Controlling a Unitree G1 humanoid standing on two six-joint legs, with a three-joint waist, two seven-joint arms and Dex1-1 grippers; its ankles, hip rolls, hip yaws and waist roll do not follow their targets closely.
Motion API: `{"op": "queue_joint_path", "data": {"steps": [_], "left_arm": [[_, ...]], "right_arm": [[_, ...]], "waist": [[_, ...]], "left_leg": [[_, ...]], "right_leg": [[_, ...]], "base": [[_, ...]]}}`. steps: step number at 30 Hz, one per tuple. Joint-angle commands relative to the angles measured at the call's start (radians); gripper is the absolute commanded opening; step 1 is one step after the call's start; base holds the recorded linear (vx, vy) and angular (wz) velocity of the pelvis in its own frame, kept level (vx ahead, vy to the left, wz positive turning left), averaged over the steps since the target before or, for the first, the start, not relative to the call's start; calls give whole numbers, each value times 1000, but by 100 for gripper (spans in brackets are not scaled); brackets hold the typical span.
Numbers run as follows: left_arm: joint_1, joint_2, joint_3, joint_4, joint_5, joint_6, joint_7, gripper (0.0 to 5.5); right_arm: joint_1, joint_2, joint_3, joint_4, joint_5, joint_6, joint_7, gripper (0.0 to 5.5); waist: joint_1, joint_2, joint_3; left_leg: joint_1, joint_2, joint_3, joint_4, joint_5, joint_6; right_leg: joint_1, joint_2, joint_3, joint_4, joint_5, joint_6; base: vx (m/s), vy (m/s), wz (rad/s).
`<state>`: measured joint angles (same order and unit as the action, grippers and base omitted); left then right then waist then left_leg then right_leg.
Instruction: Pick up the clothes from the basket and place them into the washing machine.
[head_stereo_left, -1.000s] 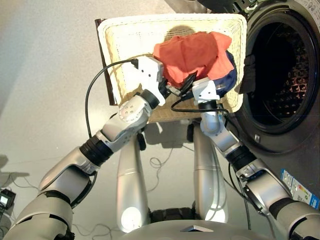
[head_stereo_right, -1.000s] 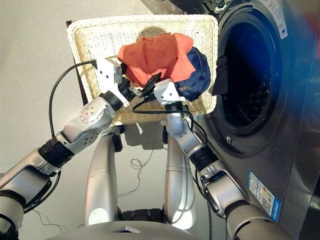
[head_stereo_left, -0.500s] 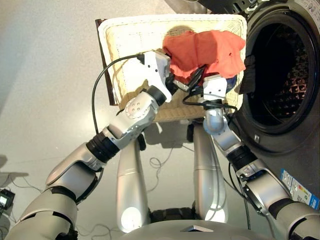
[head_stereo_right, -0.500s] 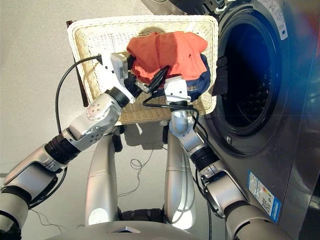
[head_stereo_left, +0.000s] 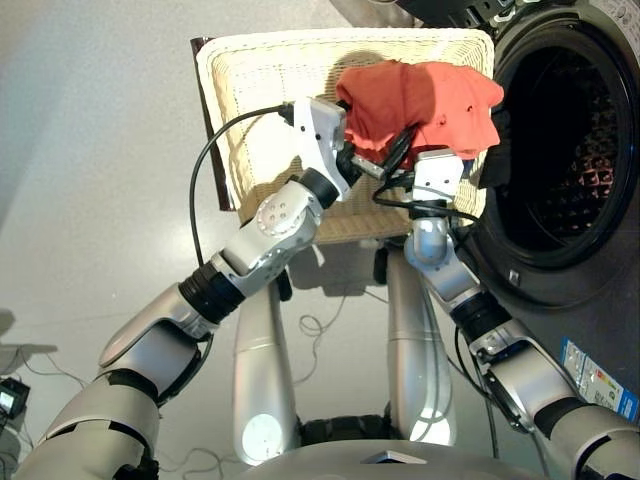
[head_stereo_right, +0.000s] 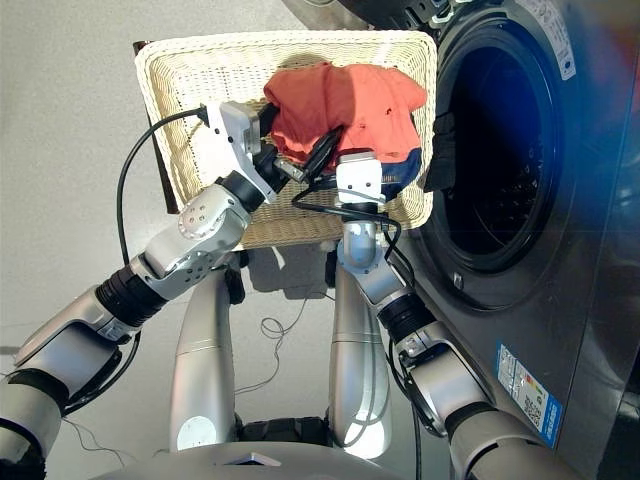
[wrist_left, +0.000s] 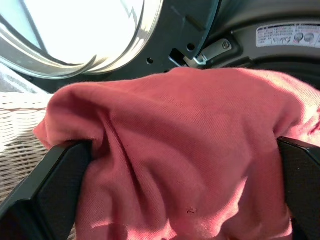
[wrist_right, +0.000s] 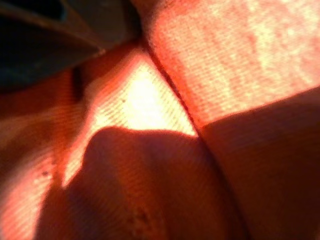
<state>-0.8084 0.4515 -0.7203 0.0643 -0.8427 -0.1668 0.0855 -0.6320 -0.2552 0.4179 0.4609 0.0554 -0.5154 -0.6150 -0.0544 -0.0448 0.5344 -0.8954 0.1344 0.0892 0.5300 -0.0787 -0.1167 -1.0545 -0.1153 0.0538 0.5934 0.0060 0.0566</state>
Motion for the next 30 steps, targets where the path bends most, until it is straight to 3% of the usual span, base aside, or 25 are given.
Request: {"op": "queue_joint_path", "data": {"steps": [1, 5, 10, 14, 15, 16, 17, 19, 25, 30], "left_arm": [[110, 11, -43, -303, -8, -102, -103, 550], [112, -4, -43, -299, -16, -102, -85, 550], [116, -9, -36, -296, -19, -98, -71, 550], [131, -12, -5, -299, -17, -115, -54, 550], [141, -14, 12, -304, -15, -125, -45, 550], [170, -18, 70, -310, 16, -165, -9, 550], [172, -18, 73, -314, 18, -164, -6, 550], [248, -42, 220, -332, 100, -236, 81, 550], [364, -21, 356, -370, 129, -260, 123, 550], [368, -32, 373, -411, 136, -268, 126, 550]], "right_arm": [[-59, -151, -515, 190, 389, 43, -233, 0], [-82, -134, -541, 194, 475, -1, -240, 0], [-92, -142, -560, 212, 522, -17, -246, 0], [-75, -160, -564, 190, 509, -13, -251, 0], [-72, -165, -566, 184, 509, -16, -254, 0], [-61, -168, -568, 169, 507, -23, -253, 0], [-62, -167, -565, 168, 507, -23, -254, 0], [-17, -154, -544, 94, 481, -30, -224, 0], [36, -114, -554, 33, 495, -50, -195, 0], [4, -110, -570, 100, 542, -47, -197, 0]], "waist": [[1, 97, -14], [1, 97, -14], [0, 98, -14], [0, 95, -14], [1, 94, -14], [6, 91, -14], [3, 91, -14], [12, 86, -14], [8, 80, -14], [11, 80, -14]], "left_leg": [[-35, -17, 35, 27, -5, 44], [-40, -16, 33, 34, -8, 44], [-41, -16, 30, 37, -10, 44], [-46, -15, 29, 41, -10, 44], [-46, -15, 29, 42, -11, 44], [-41, -13, 26, 49, -23, 43], [-42, -14, 26, 48, -22, 43], [-46, -12, 27, 49, -22, 43], [-43, -12, 28, 51, -26, 43], [-46, -14, 27, 53, -30, 42]], "right_leg": [[56, -20, 24, -39, -10, 92], [52, -21, 25, -33, -11, 91], [50, -20, 24, -30, -13, 90], [47, -21, 24, -24, -15, 89], [49, -21, 24, -24, -16, 89], [52, -21, 22, -17, -27, 89], [51, -21, 22, -18, -26, 89], [46, -21, 21, -19, -25, 89], [47, -22, 21, -12, -28, 86], [47, -26, 19, -13, -28, 85]], "base": [[0, 0, 0], [0, 0, 0], [0, 0, 0], [0, 0, 0], [0, 0, 0], [0, 0, 0], [0, 0, 0], [0, 0, 0], [0, 0, 0], [0, 0, 0]]}}
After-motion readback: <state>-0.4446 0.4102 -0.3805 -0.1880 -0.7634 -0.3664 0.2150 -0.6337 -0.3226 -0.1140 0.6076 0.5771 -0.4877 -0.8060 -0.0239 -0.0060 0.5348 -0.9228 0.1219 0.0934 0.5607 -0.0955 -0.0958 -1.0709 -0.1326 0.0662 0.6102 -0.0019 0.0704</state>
